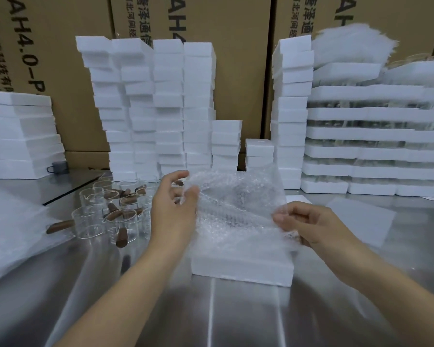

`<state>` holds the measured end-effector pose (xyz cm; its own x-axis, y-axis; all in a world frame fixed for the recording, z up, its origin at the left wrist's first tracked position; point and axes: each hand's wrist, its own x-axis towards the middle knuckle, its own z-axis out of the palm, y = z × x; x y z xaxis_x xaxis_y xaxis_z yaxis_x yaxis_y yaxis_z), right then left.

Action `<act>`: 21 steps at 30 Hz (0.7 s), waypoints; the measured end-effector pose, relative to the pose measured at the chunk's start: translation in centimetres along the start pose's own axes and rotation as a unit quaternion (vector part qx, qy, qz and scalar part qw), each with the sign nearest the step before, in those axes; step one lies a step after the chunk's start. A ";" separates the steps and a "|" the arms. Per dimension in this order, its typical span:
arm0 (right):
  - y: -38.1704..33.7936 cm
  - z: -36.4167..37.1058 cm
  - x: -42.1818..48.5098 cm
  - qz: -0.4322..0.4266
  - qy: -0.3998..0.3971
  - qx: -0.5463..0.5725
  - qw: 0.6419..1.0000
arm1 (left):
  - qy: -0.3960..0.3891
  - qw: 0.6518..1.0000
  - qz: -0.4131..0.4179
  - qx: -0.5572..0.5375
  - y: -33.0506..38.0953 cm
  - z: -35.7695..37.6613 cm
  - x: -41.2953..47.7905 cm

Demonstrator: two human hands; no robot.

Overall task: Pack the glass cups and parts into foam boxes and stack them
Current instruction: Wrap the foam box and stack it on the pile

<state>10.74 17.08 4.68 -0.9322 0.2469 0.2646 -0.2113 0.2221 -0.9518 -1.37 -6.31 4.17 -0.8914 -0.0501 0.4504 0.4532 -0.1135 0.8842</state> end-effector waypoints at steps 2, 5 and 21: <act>0.1 0.0 -0.1 -0.001 0.006 0.008 1.000 | -0.028 0.997 -0.058 -0.030 0.0 0.0 -0.1; 0.0 0.2 -0.3 0.003 0.005 0.019 1.000 | -0.117 0.967 -0.201 -0.100 0.6 0.3 -0.3; 0.3 0.9 -0.4 0.000 -0.039 0.001 0.999 | 0.004 0.989 0.018 0.144 0.7 0.1 -0.8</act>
<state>10.75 16.21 4.20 -0.9519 0.1731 0.2527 -0.2127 0.2203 -0.9520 -0.30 -6.27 4.48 -0.8740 -0.0567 0.4825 0.4669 0.1767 0.8665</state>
